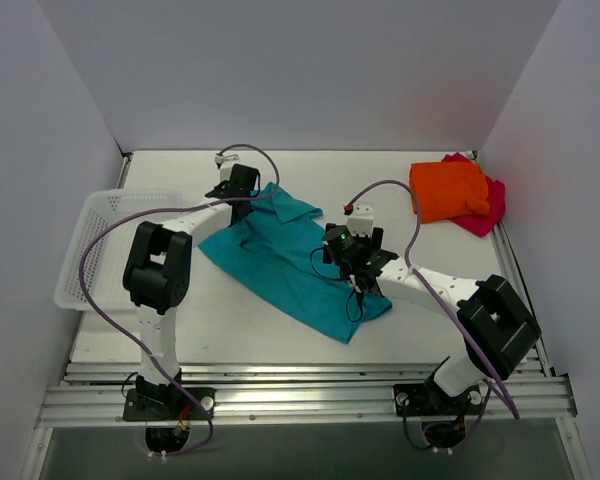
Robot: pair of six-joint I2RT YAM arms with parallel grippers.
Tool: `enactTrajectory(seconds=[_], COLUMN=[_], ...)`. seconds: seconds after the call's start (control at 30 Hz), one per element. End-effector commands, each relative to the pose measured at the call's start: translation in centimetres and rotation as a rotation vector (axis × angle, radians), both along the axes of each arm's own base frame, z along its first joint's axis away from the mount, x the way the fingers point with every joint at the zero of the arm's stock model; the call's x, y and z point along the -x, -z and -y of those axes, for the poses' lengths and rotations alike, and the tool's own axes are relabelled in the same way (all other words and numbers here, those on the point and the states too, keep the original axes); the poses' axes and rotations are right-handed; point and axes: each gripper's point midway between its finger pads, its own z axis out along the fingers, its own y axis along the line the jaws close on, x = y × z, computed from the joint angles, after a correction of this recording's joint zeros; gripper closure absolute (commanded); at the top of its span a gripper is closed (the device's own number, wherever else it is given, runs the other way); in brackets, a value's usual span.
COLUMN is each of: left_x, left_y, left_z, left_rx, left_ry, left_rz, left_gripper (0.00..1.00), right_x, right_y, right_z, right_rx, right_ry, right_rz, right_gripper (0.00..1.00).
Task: Fold and stack the t-shirts
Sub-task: Flatten out the tshirt
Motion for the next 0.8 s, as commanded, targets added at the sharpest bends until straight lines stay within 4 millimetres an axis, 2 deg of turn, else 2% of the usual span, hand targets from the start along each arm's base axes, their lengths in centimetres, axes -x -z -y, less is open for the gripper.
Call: enactTrajectory(seconds=[0.0, 0.1, 0.17, 0.23, 0.3, 0.5, 0.67, 0.7, 0.77], left_x=[-0.9, -0.7, -0.5, -0.5, -0.5, -0.4, -0.2, -0.1, 0.1], left_y=[-8.3, -9.7, -9.6, -8.8, -7.8, -5.1, -3.9, -3.8, -3.8], left_z=[-0.6, -0.8, -0.8, -0.8, -0.7, -0.7, -0.6, -0.7, -0.9], left_rx=[0.026, 0.03, 0.029, 0.026, 0.019, 0.008, 0.003, 0.002, 0.002], left_ry=[-0.021, -0.024, -0.016, -0.01, -0.008, -0.007, -0.003, -0.005, -0.011], left_rz=[0.183, 0.207, 0.203, 0.186, 0.163, 0.109, 0.083, 0.081, 0.084], left_gripper=[0.98, 0.98, 0.96, 0.9, 0.87, 0.84, 0.72, 0.64, 0.61], right_x=[-0.8, -0.8, -0.7, -0.7, -0.7, -0.6, -0.5, -0.6, -0.6], right_y=[-1.5, -1.7, -1.7, -1.9, -2.0, -1.9, -1.8, -1.7, -1.7], right_z=[-0.1, -0.1, -0.2, -0.2, -0.2, -0.3, -0.4, -0.4, -0.4], right_rx=[-0.004, -0.003, -0.004, -0.007, -0.009, -0.012, -0.013, -0.013, -0.013], right_ry=[0.026, 0.029, 0.027, 0.026, 0.025, 0.02, 0.016, 0.017, 0.017], right_rz=[0.038, 0.044, 0.044, 0.047, 0.048, 0.045, 0.042, 0.041, 0.04], right_gripper=[0.25, 0.25, 0.25, 0.25, 0.25, 0.25, 0.25, 0.25, 0.25])
